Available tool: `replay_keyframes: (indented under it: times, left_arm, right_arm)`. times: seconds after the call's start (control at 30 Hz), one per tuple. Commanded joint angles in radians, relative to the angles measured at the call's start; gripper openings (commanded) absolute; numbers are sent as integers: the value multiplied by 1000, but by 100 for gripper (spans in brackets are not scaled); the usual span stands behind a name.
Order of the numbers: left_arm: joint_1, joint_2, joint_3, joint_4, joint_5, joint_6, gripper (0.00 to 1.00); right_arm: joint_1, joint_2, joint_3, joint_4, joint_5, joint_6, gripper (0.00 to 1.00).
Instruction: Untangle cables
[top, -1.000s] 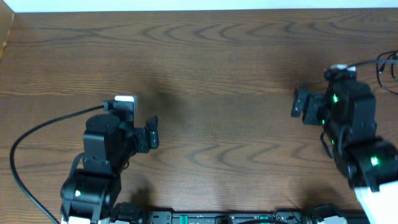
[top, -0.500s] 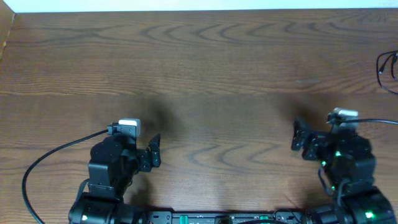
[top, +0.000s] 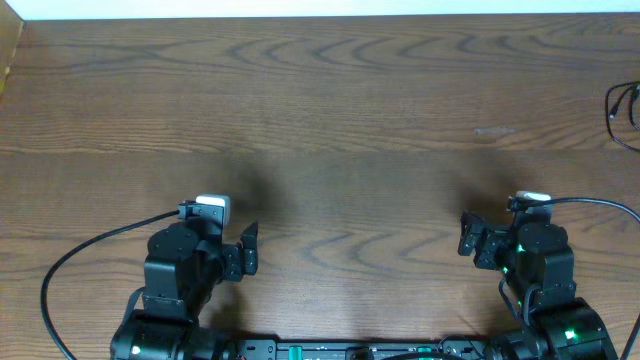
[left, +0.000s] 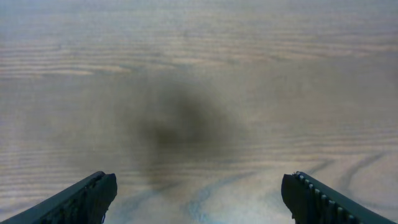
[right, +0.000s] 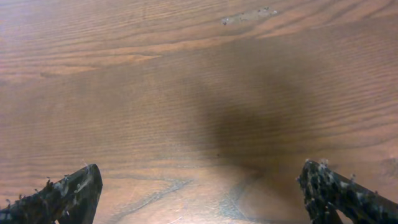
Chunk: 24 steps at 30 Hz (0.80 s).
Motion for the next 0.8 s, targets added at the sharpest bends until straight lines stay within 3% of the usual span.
replay_keyframes:
  times: [0.0, 0.07, 0.23, 0.4, 0.6, 0.77]
  left_arm:
    - [3, -5, -13, 26, -92, -53, 90]
    - [3, -5, -13, 35, -174, -119, 90]
    - [3, -5, -13, 26, -185, -125, 91]
    - [3, -5, -13, 64, -110, -79, 100]
    - [3, -2, -13, 198, -64, -19, 98]
    - [3, 3, -13, 77, -61, 1, 98]
  right_arm:
    - [2, -10, 30, 5, -2, -74, 99]
    - [2, -10, 39, 24, -2, -118, 99]
    - [2, 9, 87, 31, -30, -269, 99]
    - [-4, 51, 150, 42, 32, -278, 99]
    - [-30, 193, 227, 96, 2, -296, 99]
    - [-29, 246, 252, 77, -32, -293, 99]
